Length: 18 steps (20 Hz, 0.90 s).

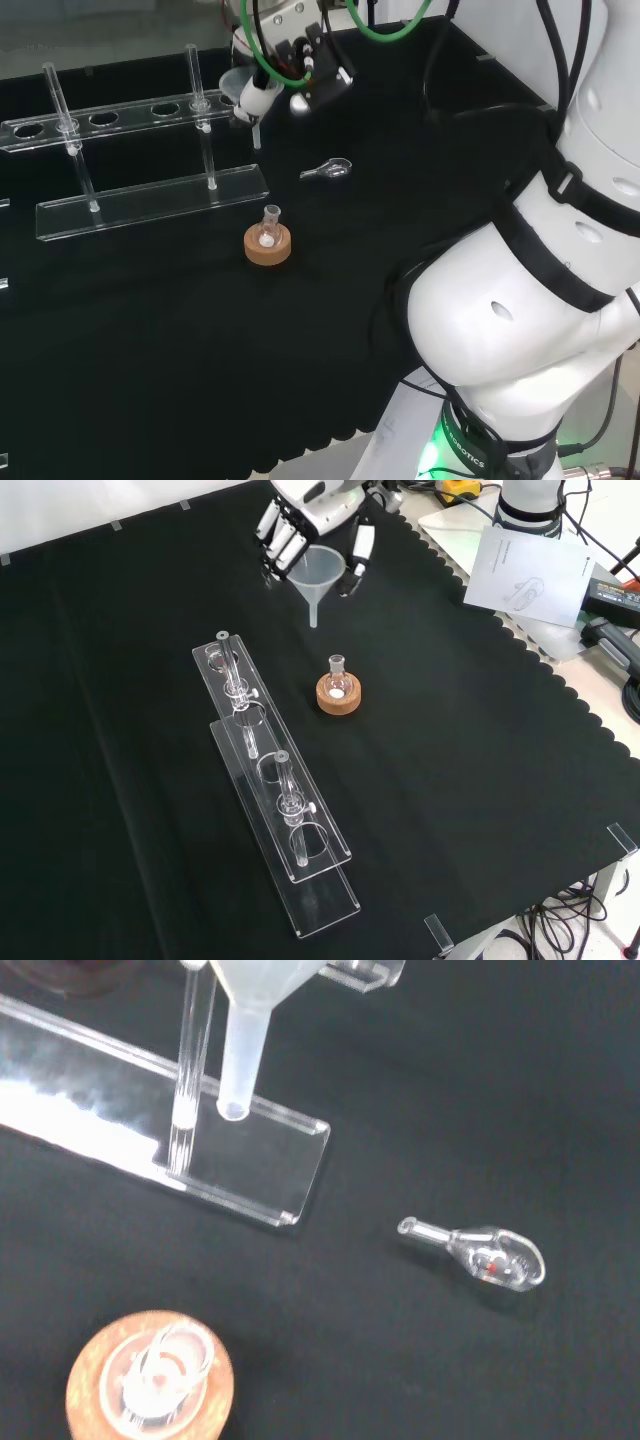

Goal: Remove the funnel from the round-bottom flask.

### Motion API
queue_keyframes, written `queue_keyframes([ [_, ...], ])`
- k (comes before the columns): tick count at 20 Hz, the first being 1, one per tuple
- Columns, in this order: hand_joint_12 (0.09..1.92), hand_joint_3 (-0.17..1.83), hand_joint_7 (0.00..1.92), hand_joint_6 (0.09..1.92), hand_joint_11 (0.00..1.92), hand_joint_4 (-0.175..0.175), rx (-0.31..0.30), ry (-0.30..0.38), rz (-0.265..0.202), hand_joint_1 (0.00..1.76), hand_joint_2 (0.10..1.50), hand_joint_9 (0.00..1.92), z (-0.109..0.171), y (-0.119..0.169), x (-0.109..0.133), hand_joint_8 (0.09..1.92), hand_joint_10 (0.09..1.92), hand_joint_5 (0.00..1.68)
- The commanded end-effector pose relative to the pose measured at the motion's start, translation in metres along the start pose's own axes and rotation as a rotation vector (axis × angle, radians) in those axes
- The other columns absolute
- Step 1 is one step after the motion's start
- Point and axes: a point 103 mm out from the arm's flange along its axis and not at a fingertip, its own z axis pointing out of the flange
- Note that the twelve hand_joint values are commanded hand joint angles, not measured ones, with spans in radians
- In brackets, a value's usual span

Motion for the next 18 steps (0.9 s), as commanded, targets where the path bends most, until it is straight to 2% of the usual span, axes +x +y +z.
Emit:
queue_keyframes([
  [1, 1.22, 0.49, 0.62, 0.40, 0.69, -0.027, -0.034, 0.024, 0.013, 0.79, 0.80, 1.05, -0.023, 0.014, -0.021, 0.66, 0.43, 0.60],
  [10, 1.22, 0.50, 0.63, 0.43, 0.70, -0.027, -0.065, 0.046, 0.017, 0.79, 0.80, 1.05, -0.042, 0.053, -0.046, 0.67, 0.43, 0.60],
  [18, 1.22, 0.50, 0.63, 0.44, 0.70, -0.028, -0.066, 0.037, 0.000, 0.79, 0.80, 1.05, -0.046, 0.077, -0.045, 0.67, 0.43, 0.60],
])
